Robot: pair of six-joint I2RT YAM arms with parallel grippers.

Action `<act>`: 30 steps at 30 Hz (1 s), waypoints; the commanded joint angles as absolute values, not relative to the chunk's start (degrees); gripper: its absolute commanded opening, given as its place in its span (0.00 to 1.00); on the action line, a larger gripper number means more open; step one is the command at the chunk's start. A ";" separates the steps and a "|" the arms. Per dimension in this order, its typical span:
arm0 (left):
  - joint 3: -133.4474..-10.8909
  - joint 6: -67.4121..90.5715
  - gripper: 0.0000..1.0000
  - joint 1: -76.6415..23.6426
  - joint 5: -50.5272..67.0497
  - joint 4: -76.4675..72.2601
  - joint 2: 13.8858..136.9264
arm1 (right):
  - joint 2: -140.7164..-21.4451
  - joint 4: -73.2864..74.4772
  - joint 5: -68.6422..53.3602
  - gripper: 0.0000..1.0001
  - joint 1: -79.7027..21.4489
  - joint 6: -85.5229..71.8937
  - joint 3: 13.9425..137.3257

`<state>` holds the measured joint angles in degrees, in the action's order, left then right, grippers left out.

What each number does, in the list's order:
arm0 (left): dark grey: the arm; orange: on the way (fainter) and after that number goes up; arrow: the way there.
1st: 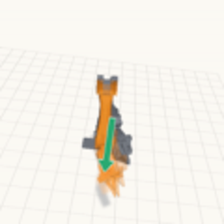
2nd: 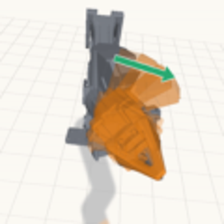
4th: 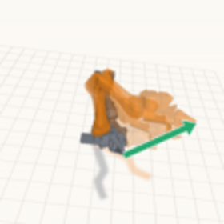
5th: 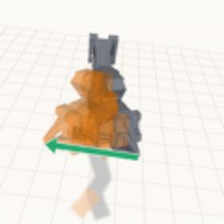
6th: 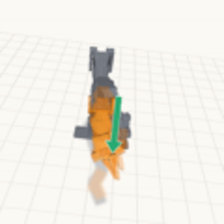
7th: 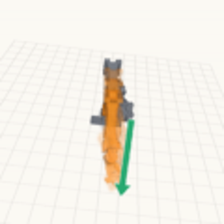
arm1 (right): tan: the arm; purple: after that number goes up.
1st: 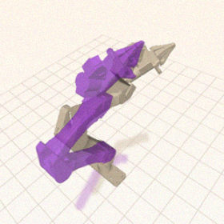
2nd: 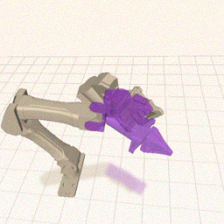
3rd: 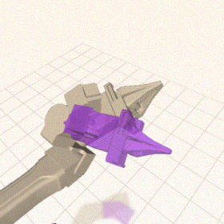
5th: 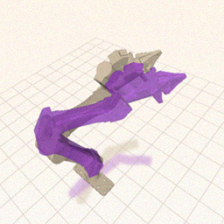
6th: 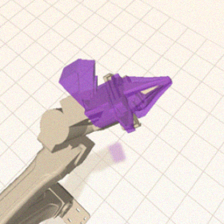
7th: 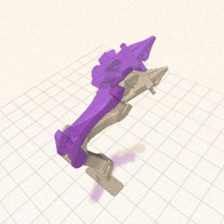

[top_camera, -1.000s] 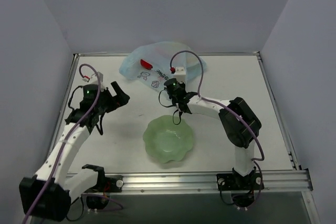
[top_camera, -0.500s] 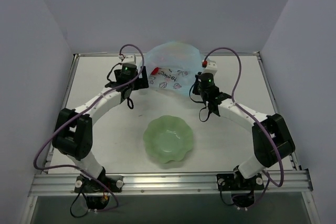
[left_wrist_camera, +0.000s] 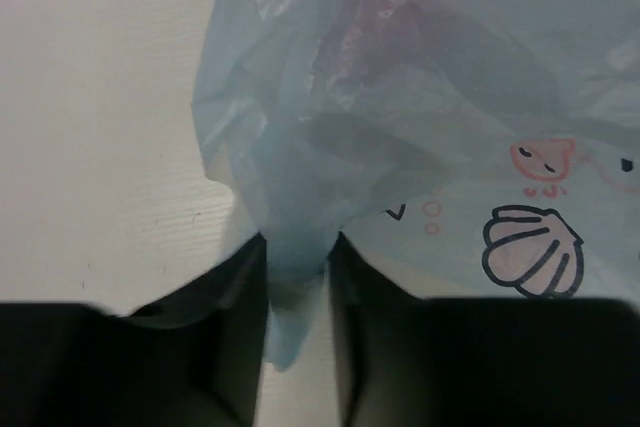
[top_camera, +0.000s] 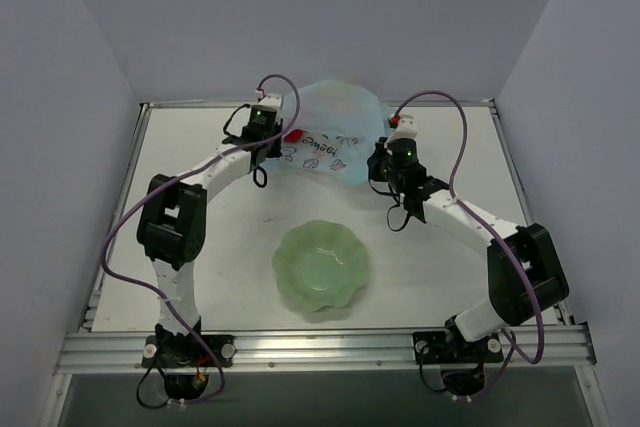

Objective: Take the fake fruits out of the plastic bag

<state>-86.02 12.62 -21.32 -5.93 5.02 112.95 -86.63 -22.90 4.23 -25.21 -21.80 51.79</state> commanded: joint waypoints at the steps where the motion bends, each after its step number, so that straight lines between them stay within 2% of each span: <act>1: -86.76 14.13 0.15 -20.48 -1.85 4.40 106.01 | -83.94 -23.20 1.42 0.00 -23.12 -21.88 51.33; 2: -84.57 15.98 0.06 -20.57 -1.93 3.18 103.91 | -84.20 -23.64 0.97 0.00 -22.85 -22.06 51.42; 3: -81.68 17.74 0.03 -20.57 -1.85 -1.19 98.67 | -85.16 -23.64 0.88 0.00 -22.68 -21.97 51.76; 7: -60.18 25.64 0.02 -21.88 -0.62 -11.59 83.79 | -87.19 -21.36 0.62 0.00 -22.32 -21.01 54.57; 12: -50.72 29.26 0.02 -26.53 -2.72 -9.50 68.86 | -87.80 -18.03 2.28 0.00 -21.62 -18.38 59.32; 18: -47.30 29.00 0.02 -29.80 -5.36 -5.28 64.33 | -89.38 -14.86 5.88 0.00 -19.43 -16.00 61.61; 24: -40.00 30.58 0.02 -29.88 -3.78 -11.15 65.65 | -87.11 -13.45 11.50 0.01 -18.90 -17.13 57.22; 27: -39.03 30.67 0.02 -29.79 -3.69 -12.47 65.66 | -84.56 -11.08 12.22 0.34 -18.90 -17.23 57.13; 28: -38.76 30.24 0.02 -29.79 -3.26 -12.83 65.48 | -83.59 -10.38 11.87 0.65 -18.98 -17.23 57.39; 29: -38.85 30.06 0.02 -29.88 -2.90 -13.01 65.48 | -81.32 -9.15 11.17 0.74 -19.25 -17.23 57.83; 30: -38.93 29.88 0.02 -29.80 -2.20 -13.09 65.48 | -79.91 -8.53 10.12 0.79 -19.60 -17.23 58.01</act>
